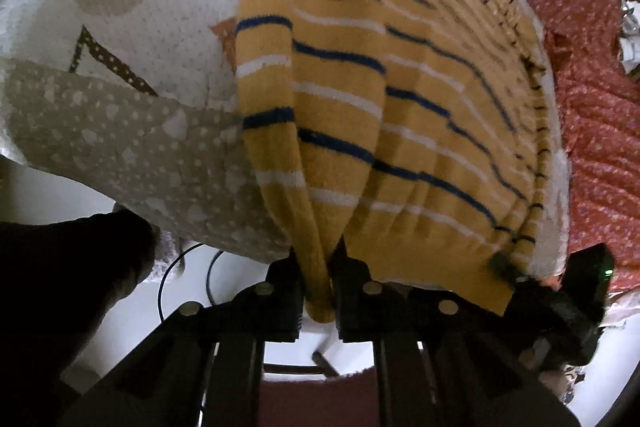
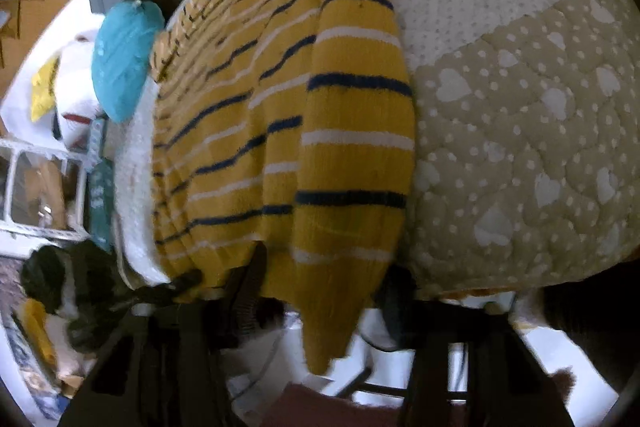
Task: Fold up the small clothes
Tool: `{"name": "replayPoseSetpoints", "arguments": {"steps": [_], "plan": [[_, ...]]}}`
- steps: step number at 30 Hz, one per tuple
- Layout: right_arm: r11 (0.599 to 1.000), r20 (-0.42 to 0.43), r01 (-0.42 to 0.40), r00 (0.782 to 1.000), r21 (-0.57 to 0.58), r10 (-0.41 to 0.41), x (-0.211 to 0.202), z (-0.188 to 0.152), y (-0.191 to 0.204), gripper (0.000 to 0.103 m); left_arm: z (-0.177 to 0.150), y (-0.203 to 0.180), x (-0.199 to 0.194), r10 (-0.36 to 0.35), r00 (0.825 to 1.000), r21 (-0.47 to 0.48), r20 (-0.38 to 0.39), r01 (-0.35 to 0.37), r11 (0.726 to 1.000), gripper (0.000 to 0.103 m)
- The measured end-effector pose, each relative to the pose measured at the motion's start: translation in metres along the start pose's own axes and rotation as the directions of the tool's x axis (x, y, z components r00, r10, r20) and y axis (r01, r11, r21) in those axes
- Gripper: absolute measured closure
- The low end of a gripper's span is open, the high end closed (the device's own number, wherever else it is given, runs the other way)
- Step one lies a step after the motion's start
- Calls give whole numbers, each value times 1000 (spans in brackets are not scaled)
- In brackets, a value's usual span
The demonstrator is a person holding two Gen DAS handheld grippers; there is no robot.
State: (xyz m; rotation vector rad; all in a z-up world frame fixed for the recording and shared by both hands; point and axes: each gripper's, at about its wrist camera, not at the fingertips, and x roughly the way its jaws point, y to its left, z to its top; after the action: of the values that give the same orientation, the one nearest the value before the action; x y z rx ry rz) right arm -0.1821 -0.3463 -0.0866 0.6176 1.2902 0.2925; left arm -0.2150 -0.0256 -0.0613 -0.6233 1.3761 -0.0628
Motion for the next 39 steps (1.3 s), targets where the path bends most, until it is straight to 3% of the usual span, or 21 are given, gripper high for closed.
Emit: {"name": "replayPoseSetpoints", "arguments": {"steps": [2,6,10,13,20,27,33,39], "plan": [[1000,-23,-23,999,-7,23,-2,-2,2,92,-1,5,-13,-36,999,-19,12,36,999,92],[991,39,-137,990,-3,137,-33,1,9,94,1,8,-42,-109,992,-42,59,112,993,92],[980,109,-196,974,-44,200,-66,18,22,94,27,0,-58,-176,980,-78,95,184,980,93],[972,151,-228,961,-53,233,-78,38,32,95,57,-16,-75,-202,967,-44,153,210,977,93],[970,256,-219,936,-109,240,-87,122,73,95,150,-58,-95,-182,950,30,253,180,983,93],[976,320,-172,924,-137,208,-68,216,101,96,257,-93,-70,-125,951,26,283,123,992,93],[986,334,-121,930,-119,154,-25,298,96,96,330,-105,-30,-88,962,-13,258,94,995,93],[991,339,-124,931,-56,136,14,345,66,96,376,-119,7,-37,972,-16,232,42,999,93]]}}
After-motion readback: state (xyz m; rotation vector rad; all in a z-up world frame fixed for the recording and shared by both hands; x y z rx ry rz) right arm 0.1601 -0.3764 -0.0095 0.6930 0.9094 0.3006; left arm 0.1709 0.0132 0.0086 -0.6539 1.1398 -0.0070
